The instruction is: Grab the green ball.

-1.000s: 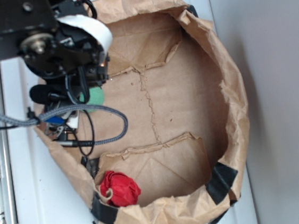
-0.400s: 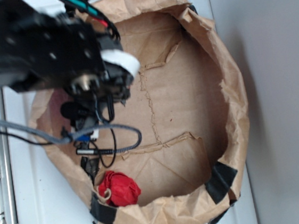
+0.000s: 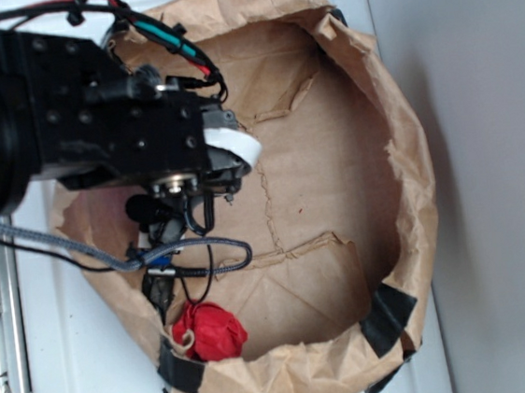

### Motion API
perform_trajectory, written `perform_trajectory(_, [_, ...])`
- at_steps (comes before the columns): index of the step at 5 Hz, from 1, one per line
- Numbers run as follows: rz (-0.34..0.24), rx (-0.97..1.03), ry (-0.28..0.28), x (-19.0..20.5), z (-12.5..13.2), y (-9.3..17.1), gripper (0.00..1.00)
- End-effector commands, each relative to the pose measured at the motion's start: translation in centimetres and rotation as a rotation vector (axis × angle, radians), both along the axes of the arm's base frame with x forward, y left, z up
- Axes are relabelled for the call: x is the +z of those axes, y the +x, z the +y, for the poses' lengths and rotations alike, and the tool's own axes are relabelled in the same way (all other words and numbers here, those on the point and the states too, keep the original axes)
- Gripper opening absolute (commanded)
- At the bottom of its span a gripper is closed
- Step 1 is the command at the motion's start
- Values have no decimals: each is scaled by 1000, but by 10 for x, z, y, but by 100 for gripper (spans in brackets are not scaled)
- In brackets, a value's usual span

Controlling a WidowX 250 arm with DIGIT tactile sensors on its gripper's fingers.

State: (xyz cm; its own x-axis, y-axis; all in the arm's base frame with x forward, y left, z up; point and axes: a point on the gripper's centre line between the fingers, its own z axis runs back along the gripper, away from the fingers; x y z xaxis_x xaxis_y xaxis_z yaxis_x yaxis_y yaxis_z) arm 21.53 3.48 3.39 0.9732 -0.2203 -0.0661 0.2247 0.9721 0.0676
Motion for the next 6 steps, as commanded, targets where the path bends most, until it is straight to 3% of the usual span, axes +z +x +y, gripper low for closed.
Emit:
perform_trajectory(1, [-44,-21,-1,6,-11,1,0])
perform_trajectory(5, [-92,-20,0,4,-11,3,0])
perform_trajectory(6, [-144,-22,-28,18,-7,3,0])
